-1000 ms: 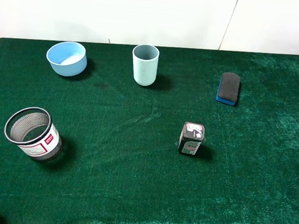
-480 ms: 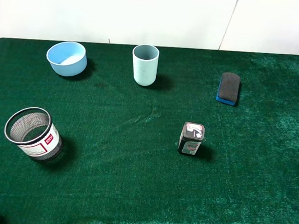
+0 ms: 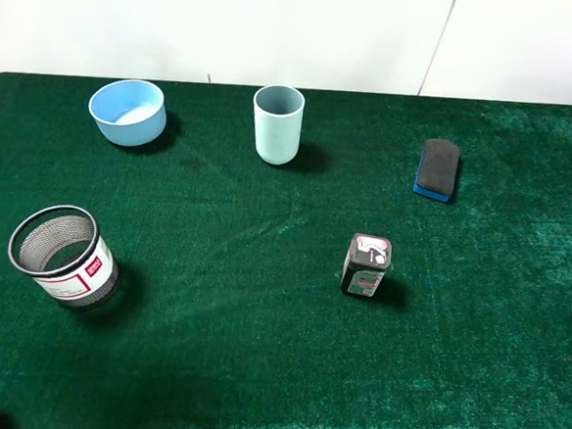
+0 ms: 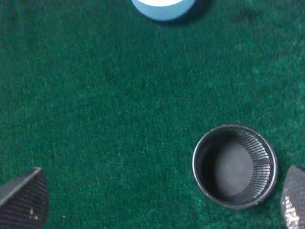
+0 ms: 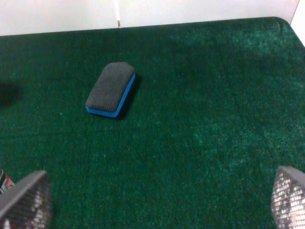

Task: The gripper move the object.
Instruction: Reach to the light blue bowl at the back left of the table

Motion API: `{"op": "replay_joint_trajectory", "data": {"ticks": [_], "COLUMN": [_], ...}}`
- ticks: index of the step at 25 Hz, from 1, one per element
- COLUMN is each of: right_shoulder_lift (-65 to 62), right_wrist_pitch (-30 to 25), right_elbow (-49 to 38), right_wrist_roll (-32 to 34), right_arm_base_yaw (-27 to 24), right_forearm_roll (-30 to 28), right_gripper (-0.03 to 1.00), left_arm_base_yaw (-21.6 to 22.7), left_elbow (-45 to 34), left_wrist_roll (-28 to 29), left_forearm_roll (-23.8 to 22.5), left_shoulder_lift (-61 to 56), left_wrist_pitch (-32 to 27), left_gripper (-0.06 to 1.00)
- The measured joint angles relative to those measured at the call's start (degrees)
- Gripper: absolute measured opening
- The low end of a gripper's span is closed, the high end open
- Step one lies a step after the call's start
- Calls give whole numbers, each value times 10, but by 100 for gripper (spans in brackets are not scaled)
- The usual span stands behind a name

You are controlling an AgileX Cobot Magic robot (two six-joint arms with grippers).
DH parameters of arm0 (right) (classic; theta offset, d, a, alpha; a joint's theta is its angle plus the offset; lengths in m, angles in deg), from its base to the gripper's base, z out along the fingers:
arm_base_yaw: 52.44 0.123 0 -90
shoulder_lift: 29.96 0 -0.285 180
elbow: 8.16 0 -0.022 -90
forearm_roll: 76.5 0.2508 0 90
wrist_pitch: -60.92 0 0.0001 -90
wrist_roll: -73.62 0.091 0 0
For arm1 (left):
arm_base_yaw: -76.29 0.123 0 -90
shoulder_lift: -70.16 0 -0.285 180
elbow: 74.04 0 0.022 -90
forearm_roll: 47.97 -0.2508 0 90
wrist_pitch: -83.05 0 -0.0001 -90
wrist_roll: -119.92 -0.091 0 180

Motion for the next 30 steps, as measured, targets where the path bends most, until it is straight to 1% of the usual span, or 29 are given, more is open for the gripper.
{"op": "replay_joint_trajectory", "data": {"ticks": [9, 12, 18, 25, 27, 30], "right_shoulder_lift": [0, 0, 0, 0, 0, 0], "right_wrist_pitch": [0, 0, 0, 0, 0, 0], "right_elbow": [0, 0, 0, 0, 0, 0], "right_wrist_roll": [0, 0, 0, 0, 0, 0], "right_arm_base_yaw": [0, 0, 0, 0, 0, 0], "right_forearm_roll": [0, 0, 0, 0, 0, 0], "right_gripper": [69, 69, 69, 69, 69, 69], "left_arm_base_yaw": [0, 0, 0, -1, -1, -1], "left_elbow": [67, 86, 128, 174, 186, 207], "left_wrist_roll": [-12, -24, -53, -60, -71, -106], "left_forearm_roll": [0, 0, 4, 11, 22, 50], "left_shoulder_lift": [146, 192, 286, 400, 432, 480], "left_wrist_pitch": [4, 10, 48, 109, 126, 150], "left_gripper": [99, 99, 99, 99, 99, 99]}}
